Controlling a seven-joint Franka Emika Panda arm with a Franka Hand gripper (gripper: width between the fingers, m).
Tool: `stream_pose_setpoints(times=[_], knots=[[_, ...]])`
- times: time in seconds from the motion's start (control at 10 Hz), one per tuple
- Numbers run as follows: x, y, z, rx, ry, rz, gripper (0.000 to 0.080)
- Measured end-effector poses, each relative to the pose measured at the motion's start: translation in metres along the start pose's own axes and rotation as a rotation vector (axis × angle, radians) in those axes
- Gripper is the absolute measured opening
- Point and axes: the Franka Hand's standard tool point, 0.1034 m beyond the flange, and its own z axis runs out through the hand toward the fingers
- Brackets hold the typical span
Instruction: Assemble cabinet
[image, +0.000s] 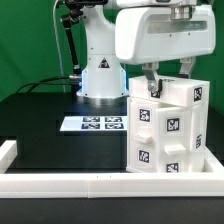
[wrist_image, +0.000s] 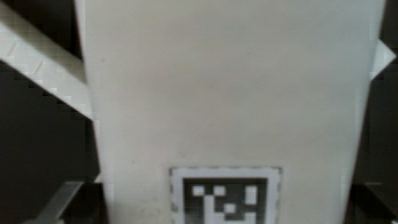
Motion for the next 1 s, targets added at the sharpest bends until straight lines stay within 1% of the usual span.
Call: stream_pose_setpoints(times=[0.5,0.8,0.9,1.0], knots=[[0.0,-0.0015,0.0007,0.0,-0.001,0.409,0.056],[-0.0005,-0.0007,0.0007,0.0,-0.001,0.605,0.056],[-0.001,-0.0002,0.0008,-0.001,-0.002,0.714,0.056],[-0.0011,0.0,0.0008,-0.001,-0.002,0.75,0.056]])
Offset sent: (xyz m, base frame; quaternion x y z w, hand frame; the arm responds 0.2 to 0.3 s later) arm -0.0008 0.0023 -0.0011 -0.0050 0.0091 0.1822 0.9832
